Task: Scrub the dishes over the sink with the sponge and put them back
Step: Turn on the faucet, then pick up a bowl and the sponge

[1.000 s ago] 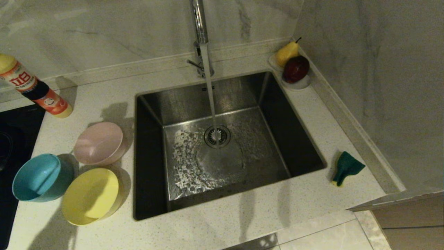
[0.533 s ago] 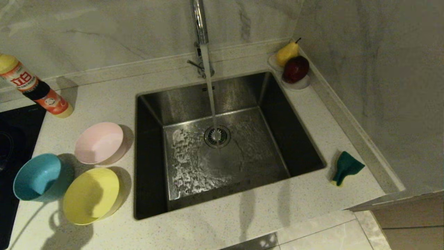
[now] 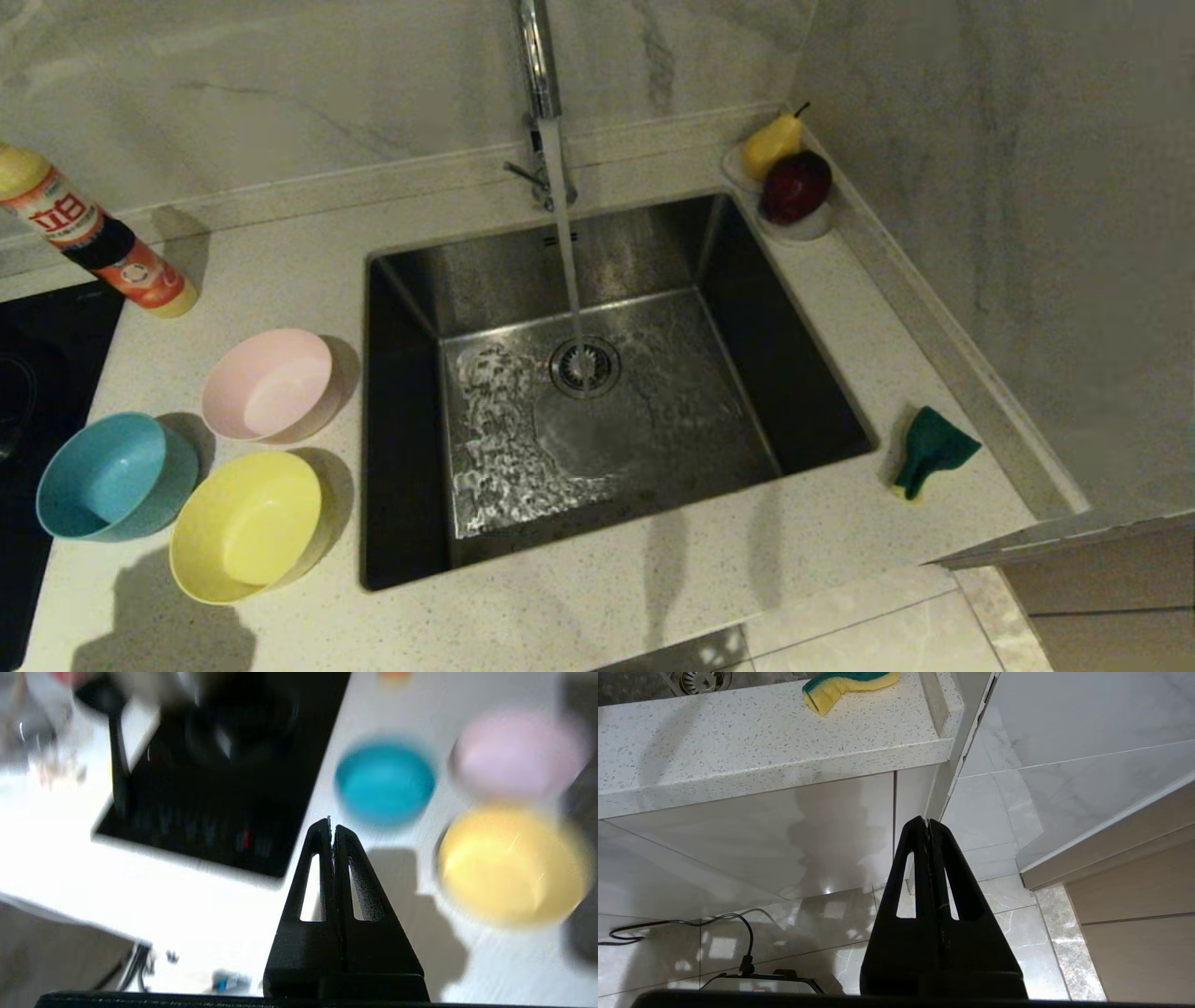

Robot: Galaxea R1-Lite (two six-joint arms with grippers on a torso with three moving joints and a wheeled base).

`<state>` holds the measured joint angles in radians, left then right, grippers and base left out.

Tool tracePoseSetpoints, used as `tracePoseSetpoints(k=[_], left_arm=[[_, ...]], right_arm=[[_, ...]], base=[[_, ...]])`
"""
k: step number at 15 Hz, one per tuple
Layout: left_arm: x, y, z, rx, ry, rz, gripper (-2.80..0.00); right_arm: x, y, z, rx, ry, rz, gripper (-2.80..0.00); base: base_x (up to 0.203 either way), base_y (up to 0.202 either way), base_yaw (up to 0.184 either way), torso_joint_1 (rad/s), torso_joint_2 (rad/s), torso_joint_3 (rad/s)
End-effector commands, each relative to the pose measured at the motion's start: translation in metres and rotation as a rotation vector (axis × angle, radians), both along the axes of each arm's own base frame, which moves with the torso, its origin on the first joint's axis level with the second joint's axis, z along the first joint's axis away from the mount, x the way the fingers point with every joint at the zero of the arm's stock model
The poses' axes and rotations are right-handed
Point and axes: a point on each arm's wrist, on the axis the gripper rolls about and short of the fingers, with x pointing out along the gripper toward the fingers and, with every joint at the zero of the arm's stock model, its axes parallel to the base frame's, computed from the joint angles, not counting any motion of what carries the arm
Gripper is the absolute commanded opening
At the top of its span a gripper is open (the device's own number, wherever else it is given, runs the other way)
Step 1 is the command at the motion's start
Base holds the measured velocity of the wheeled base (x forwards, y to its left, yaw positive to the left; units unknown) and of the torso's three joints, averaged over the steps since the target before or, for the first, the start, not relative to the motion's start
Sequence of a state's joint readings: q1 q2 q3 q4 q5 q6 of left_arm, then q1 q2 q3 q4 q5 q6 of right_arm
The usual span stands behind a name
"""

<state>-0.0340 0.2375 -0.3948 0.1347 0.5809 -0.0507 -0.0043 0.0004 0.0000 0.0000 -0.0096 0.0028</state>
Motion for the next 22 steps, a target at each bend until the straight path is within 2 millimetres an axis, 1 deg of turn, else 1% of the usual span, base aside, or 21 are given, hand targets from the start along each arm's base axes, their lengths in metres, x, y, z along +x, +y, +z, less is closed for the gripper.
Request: tracePoseSetpoints(k=[1,2,3,4,5,6,7,8,9,11,22], left_arm=[[-0.009,-0.001,-0.037,-0.005,0.017,0.012,-2.80],[-0.012,-0.002,-0.048,0.003,0.008,-0.018,-2.80],[-0.012,-0.004,-0.055,0.027,0.014,-0.114,-2.80],[-0.009,-0.007,-0.061,0.051,0.021,-0.249,-2.80],[-0.005,-0.009,-0.070,0.073,0.038,-0.340,-2.80],[0.000,-0.010,-0.083,0.095,0.075,-0.393,-2.80],[0.004,-0.011,-0.091,0.122,0.090,-0.457,-2.80],[0.005,-0.012,-0.091,0.125,0.058,-0.488,-2.80],[0.006,-0.013,-0.092,0.091,0.044,-0.512,-2.80],[0.009,-0.014,-0.101,0.088,0.066,-0.585,-2.80],[0.009,-0.014,-0.100,0.076,0.054,-0.581,-2.80]], right_arm=[[0.000,0.000,0.000,0.000,0.000,0.001,-2.80],[0.000,0.000,0.000,0.000,0.000,0.000,-2.80],[0.000,0.000,0.000,0.000,0.000,-0.002,-2.80],[0.000,0.000,0.000,0.000,0.000,0.000,-2.80],[0.000,0.000,0.000,0.000,0.000,-0.001,-2.80],[0.000,0.000,0.000,0.000,0.000,0.000,-2.80],[0.000,0.000,0.000,0.000,0.000,0.000,-2.80],[0.000,0.000,0.000,0.000,0.000,0.000,-2.80],[0.000,0.000,0.000,0.000,0.000,0.002,-2.80],[0.000,0.000,0.000,0.000,0.000,-0.002,-2.80],[0.000,0.000,0.000,-0.013,0.007,-0.003,-2.80]], base=[[0.000,0.000,0.000,0.000,0.00,0.000],[0.000,0.000,0.000,0.000,0.00,0.000],[0.000,0.000,0.000,0.000,0.00,0.000],[0.000,0.000,0.000,0.000,0.00,0.000],[0.000,0.000,0.000,0.000,0.00,0.000],[0.000,0.000,0.000,0.000,0.00,0.000],[0.000,0.000,0.000,0.000,0.00,0.000],[0.000,0.000,0.000,0.000,0.00,0.000],[0.000,0.000,0.000,0.000,0.00,0.000],[0.000,0.000,0.000,0.000,0.00,0.000],[0.000,0.000,0.000,0.000,0.00,0.000]])
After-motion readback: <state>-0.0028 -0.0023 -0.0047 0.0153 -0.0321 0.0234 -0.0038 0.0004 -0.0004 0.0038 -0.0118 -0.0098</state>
